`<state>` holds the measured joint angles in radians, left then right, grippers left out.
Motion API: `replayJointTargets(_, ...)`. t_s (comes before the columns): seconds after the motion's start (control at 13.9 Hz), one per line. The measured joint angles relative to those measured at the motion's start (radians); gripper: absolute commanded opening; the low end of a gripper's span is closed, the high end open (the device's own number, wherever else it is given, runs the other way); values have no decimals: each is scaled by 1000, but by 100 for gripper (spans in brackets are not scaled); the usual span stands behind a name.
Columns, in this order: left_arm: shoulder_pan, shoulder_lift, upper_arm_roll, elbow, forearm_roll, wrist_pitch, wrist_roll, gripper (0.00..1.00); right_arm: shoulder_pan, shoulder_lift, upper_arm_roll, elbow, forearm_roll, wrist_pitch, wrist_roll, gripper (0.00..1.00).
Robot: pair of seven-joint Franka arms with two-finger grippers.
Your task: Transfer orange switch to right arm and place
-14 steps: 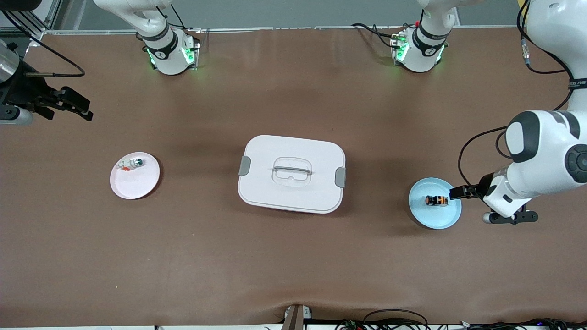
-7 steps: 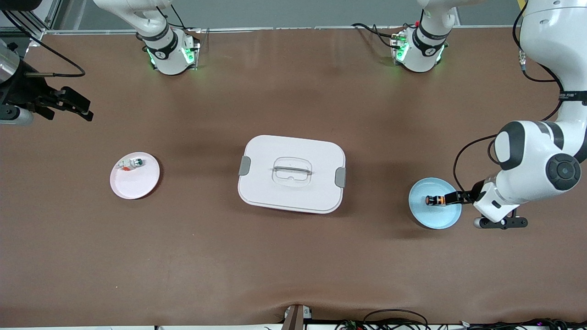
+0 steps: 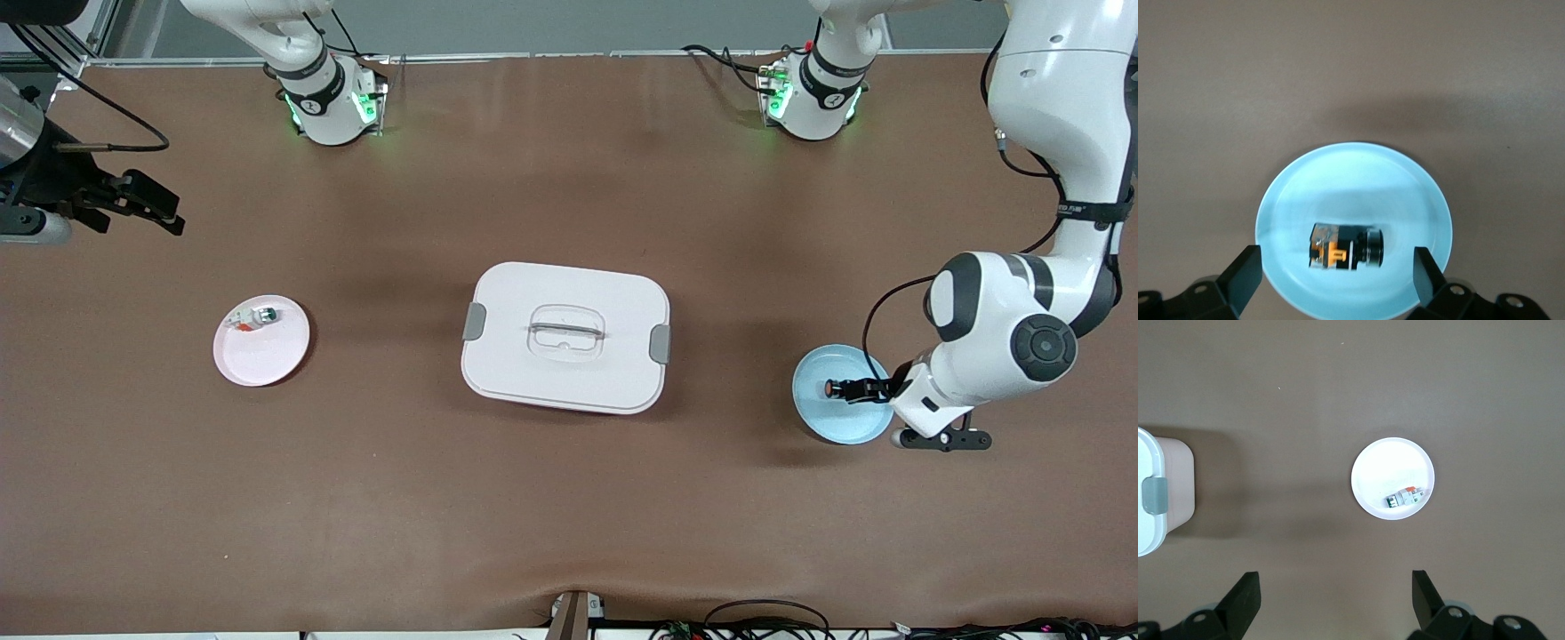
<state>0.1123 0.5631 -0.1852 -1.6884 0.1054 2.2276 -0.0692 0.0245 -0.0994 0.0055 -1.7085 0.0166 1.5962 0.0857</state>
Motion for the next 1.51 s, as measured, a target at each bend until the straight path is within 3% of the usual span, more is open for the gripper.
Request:
replayJointTargets(0.36, -8, 15, 0, -65, 17, 108, 0, 100, 0, 0, 0, -4, 0, 0, 0, 100)
replayJointTargets(1.51, -1, 40, 1, -123, 60, 147, 5, 100, 17, 0, 1, -5, 0, -3, 0, 100)
